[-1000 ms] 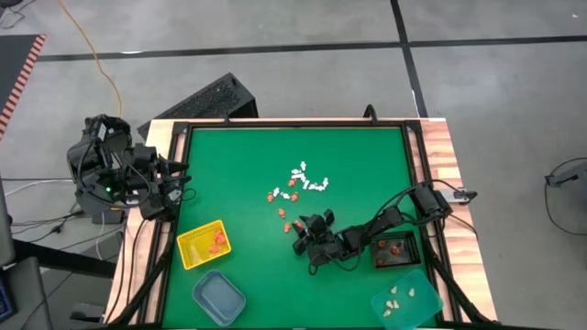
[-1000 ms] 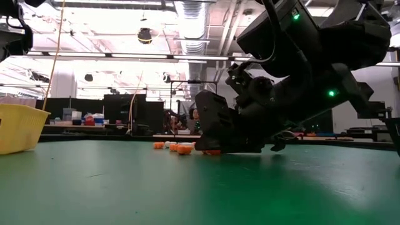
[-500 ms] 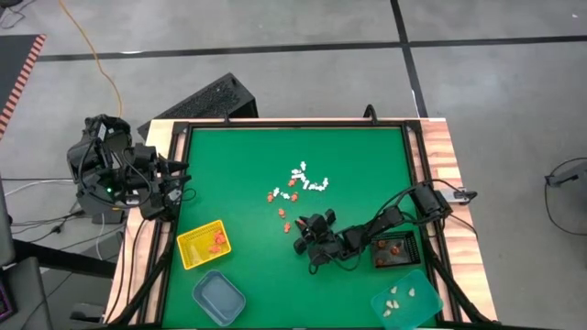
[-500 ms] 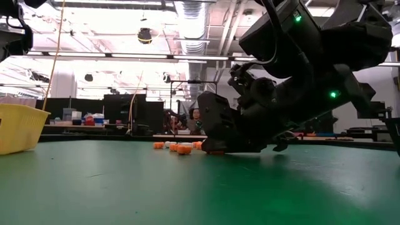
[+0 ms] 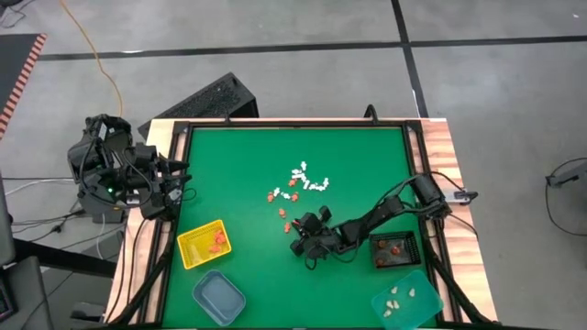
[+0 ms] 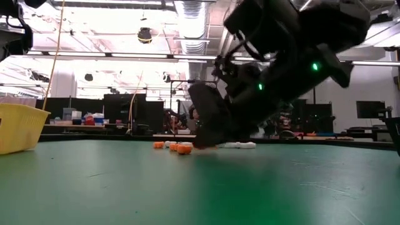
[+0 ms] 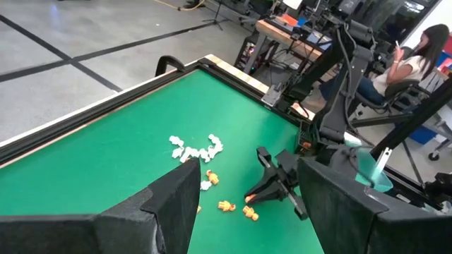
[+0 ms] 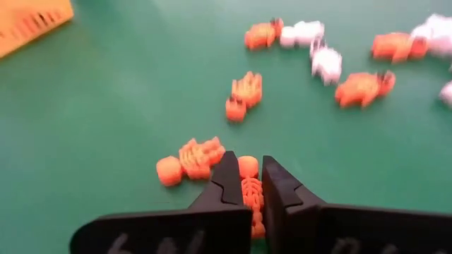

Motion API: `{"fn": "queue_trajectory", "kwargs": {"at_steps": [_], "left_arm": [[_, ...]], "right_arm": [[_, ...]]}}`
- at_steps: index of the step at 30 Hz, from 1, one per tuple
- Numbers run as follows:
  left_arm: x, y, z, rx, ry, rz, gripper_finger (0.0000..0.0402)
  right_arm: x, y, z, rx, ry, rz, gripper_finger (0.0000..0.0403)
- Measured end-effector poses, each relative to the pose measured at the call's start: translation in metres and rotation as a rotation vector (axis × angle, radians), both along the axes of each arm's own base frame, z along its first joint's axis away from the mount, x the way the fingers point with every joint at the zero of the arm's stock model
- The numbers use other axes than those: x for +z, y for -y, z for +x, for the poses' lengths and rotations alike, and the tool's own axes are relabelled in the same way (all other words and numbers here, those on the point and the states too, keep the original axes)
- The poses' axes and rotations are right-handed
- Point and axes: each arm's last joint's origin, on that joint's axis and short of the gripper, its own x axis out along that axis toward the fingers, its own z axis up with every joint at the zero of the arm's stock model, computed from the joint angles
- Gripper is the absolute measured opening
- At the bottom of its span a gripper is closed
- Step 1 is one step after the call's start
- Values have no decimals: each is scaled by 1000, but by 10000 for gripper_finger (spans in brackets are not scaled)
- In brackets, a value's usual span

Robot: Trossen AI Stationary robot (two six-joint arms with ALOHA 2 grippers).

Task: Sort Halloween decoration
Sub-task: Put the orange skeleton model into the yellow bin

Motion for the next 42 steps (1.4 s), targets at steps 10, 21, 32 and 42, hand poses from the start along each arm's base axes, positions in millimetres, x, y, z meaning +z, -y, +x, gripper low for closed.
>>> {"fn": "queue_trajectory", "kwargs": {"at_steps": [10, 21, 32, 42], "left_arm": [[0, 0, 0, 0, 0, 0, 226], [0, 0, 0, 1, 0, 1, 226], [0, 0, 0, 1, 0, 2, 226], [0, 0, 0, 1, -2, 5, 226]], "right_arm": [[41, 13, 10, 69, 92, -70, 15], [85, 38, 66, 376, 139, -165, 15], [94, 58, 131, 600, 245, -164, 15], [88, 53, 192, 802, 388, -105, 15]]}}
